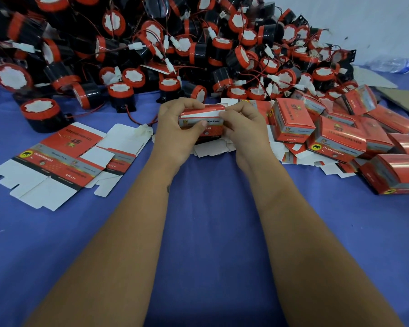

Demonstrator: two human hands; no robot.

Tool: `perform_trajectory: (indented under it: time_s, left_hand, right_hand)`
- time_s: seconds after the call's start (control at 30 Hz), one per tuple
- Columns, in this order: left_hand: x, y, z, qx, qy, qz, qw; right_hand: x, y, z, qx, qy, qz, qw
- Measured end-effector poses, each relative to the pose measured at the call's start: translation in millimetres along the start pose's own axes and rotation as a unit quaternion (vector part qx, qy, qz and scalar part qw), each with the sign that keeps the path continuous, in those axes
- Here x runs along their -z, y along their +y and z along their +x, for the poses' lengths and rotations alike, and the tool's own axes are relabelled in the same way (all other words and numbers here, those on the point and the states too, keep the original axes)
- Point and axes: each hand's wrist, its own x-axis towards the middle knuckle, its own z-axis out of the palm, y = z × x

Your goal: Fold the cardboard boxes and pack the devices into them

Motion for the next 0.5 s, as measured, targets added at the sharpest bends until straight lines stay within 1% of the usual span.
perform_trajectory:
  time_s: [0.1, 0.2, 0.3, 0.4, 0.5]
  left_hand:
    - [-0.4, -0.3, -0.4, -0.004, -0.006, 0.016, 1.000]
    - [-0.3, -0.9, -0.6, 0.001, -0.008, 0.021, 1.000]
    - [0.2, -0.8, -0.2, 0.004, -0.012, 0.026, 1.000]
    - [-0.2, 0.3, -0.6, 0.013, -0.020, 0.016, 1.000]
    - [0.4, 1.8, -0.4, 0.011, -0.010, 0.016, 1.000]
  right_hand:
    - [-0.8, -0.4, -1.6, 0.037, -0.002, -0.030, 0.999]
    - [-2.4, 0.4, -4.0, 0.079, 0.004, -0.084, 0.993]
    - [-2.4, 0.3, -6.2, 0.116, -0.001, -0.105, 0.988]
    - [-3.0, 1.2, -7.8, 0.127, -0.024, -0.106, 0.986]
    - [-2.9, 1.2, -7.9, 0.124, -0.033, -0.100, 0.987]
